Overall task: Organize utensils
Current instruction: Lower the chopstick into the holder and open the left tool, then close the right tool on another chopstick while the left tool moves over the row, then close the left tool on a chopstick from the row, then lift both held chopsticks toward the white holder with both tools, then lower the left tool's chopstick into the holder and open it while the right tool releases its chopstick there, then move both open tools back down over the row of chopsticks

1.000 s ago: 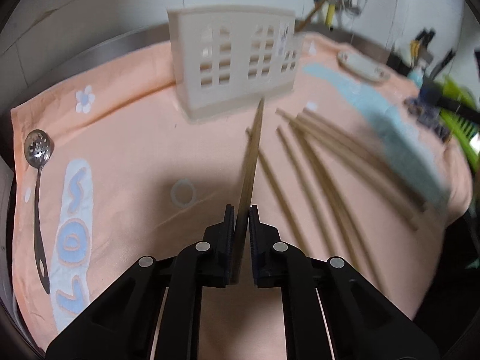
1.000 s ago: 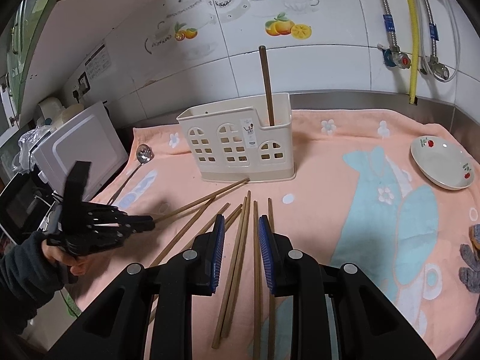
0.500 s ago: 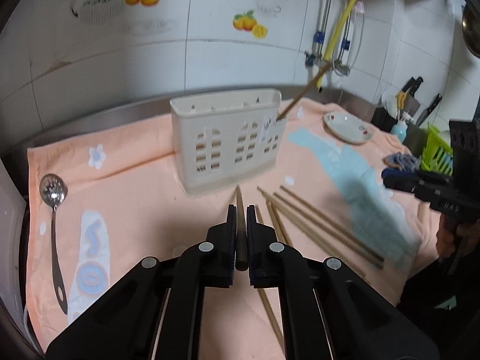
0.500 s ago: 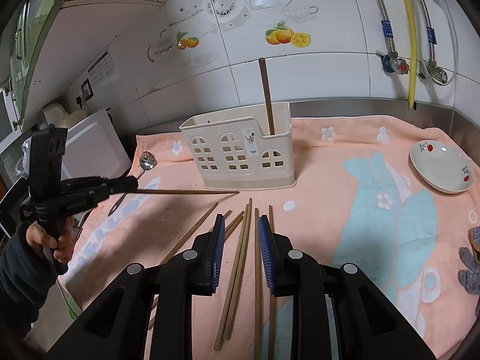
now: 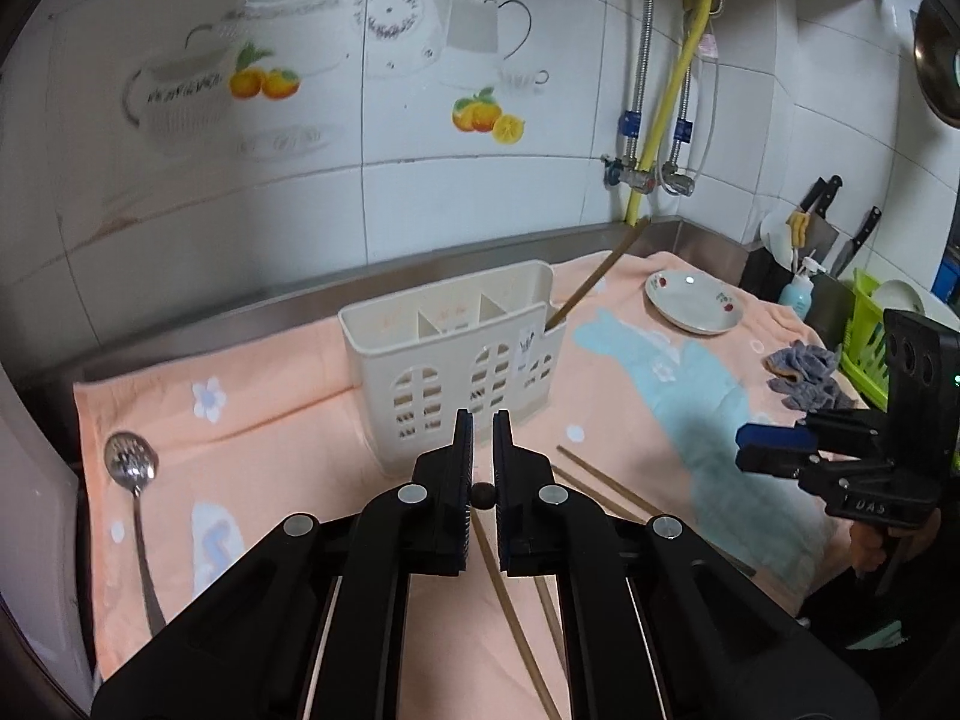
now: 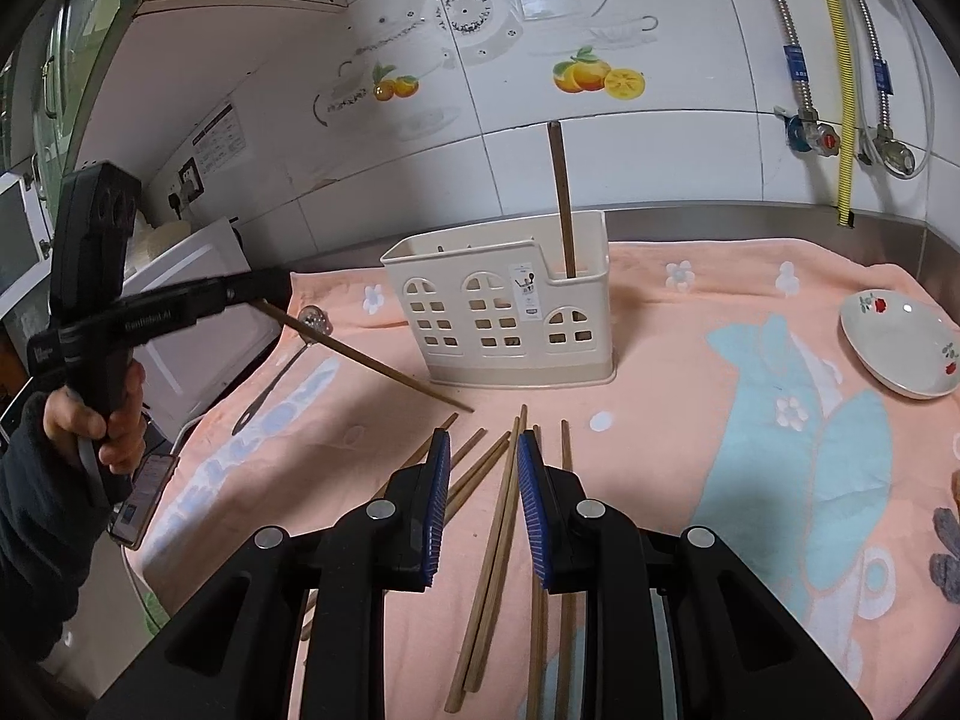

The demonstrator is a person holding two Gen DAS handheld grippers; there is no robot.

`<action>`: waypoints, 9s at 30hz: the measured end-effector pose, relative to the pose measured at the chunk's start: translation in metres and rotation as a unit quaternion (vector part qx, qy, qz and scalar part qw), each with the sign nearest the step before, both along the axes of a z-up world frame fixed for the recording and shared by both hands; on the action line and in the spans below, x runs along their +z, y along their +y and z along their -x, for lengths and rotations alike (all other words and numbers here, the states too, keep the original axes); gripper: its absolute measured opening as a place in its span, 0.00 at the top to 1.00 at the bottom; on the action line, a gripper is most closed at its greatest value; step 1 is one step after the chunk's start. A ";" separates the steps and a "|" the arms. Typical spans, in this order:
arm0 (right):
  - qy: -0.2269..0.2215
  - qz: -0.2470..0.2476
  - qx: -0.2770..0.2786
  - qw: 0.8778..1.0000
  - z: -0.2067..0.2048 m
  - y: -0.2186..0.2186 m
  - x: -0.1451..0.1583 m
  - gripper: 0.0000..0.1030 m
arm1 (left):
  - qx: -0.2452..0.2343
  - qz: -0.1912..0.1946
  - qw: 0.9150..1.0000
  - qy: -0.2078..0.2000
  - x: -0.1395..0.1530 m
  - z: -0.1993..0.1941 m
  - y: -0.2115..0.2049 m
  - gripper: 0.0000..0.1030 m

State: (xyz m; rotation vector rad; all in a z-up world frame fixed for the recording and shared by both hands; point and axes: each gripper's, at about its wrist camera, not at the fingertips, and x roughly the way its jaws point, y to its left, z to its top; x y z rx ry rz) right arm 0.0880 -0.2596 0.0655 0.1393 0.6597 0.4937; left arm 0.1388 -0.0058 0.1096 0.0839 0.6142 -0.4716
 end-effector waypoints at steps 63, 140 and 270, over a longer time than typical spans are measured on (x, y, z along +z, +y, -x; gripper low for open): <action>0.016 0.016 -0.019 1.000 -0.005 -0.021 -0.020 0.68 | 0.061 -0.034 0.989 -0.129 0.086 -0.058 -0.043 0.54; 0.077 0.142 -0.018 0.987 0.036 -0.004 -0.108 0.93 | 0.095 -0.038 0.983 0.155 -0.163 0.073 -0.014 0.79; -0.012 0.110 0.011 0.994 -0.005 -0.009 0.016 0.71 | 0.068 0.010 0.998 -0.017 0.002 0.008 -0.003 0.36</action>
